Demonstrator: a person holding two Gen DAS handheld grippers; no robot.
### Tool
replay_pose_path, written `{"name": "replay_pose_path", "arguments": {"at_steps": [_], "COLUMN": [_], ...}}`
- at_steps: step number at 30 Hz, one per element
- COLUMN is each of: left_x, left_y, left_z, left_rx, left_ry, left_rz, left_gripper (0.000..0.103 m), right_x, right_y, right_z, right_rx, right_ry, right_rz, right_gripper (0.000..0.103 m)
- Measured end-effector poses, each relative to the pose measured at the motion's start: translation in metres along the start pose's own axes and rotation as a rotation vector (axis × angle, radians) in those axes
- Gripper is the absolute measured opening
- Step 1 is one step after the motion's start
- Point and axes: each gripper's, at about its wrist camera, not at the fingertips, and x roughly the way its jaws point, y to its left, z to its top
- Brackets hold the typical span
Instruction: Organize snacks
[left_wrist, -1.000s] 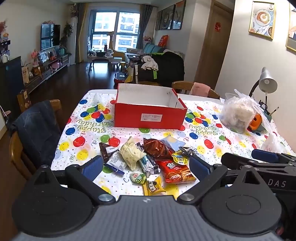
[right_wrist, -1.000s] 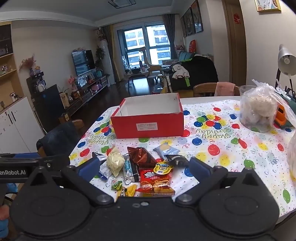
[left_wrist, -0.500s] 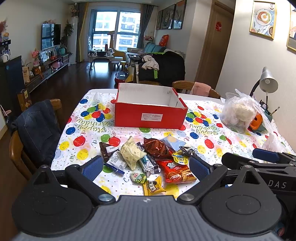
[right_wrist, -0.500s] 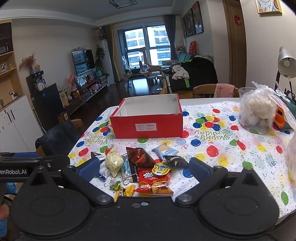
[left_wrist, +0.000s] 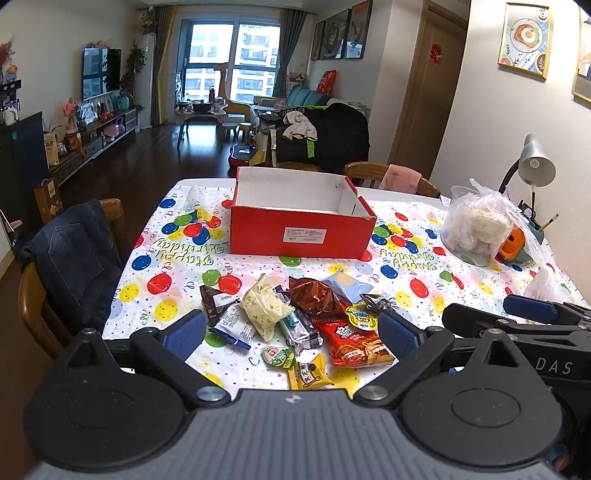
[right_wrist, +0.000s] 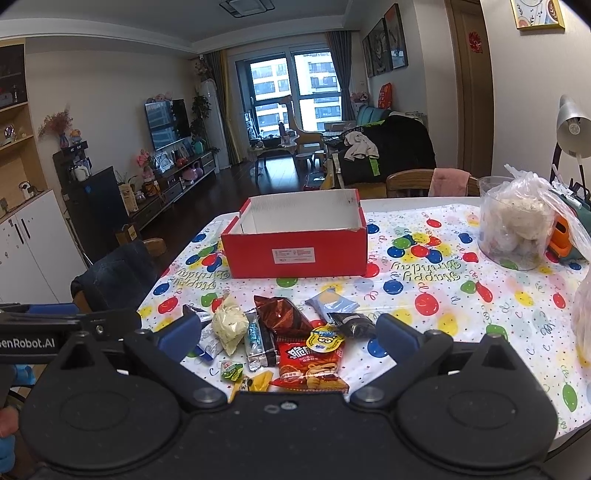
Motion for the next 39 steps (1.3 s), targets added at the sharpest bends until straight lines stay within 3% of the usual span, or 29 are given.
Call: {"name": "replay_pose_path", "arguments": {"at_steps": [39], "left_x": [0.005], "left_y": [0.010], "left_z": [-0.002], "left_rx": [0.001], "left_ry": [0.010], "left_rz": [-0.009], "left_gripper": [0.100], "right_x": [0.004], "right_y": [0.006], "right_z": [-0.001], "right_rx": [-0.014], "right_ry": [0.000], "right_rz": [-0.003], "right_gripper": [0.101]}}
